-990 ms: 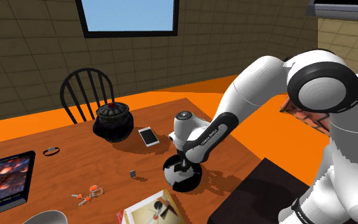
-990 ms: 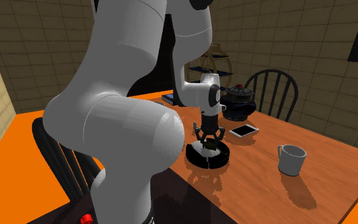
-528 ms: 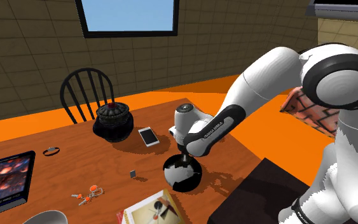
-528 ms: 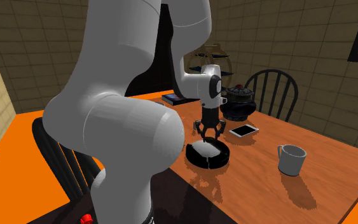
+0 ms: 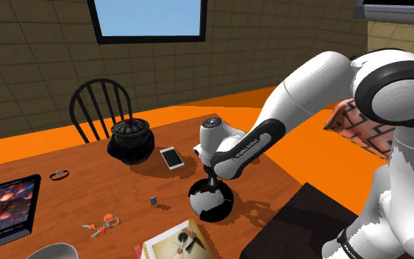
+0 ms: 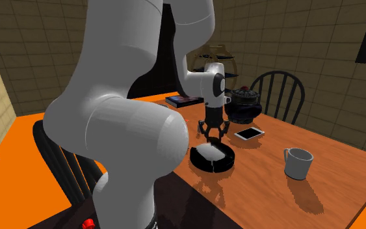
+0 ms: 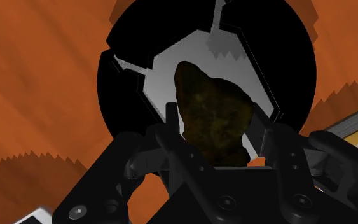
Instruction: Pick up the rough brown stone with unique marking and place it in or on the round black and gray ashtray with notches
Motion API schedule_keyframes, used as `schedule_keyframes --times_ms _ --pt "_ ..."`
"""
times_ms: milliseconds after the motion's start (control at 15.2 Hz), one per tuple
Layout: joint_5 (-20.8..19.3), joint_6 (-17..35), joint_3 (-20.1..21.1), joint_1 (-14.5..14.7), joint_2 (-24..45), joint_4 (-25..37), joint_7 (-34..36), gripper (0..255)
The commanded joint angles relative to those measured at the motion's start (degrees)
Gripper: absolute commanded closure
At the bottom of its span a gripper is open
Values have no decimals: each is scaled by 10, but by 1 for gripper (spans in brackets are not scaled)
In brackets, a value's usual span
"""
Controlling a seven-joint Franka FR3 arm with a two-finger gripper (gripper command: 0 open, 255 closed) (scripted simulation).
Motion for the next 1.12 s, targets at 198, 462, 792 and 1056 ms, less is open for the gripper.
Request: schedule_keyframes --times_ms 198,462,792,1056 --pt "1 31 1 -1 36 5 2 255" --pt "1 55 1 -2 65 11 4 255" --pt "2 69 2 -2 84 15 5 255" --pt "2 69 2 -2 84 15 5 255"
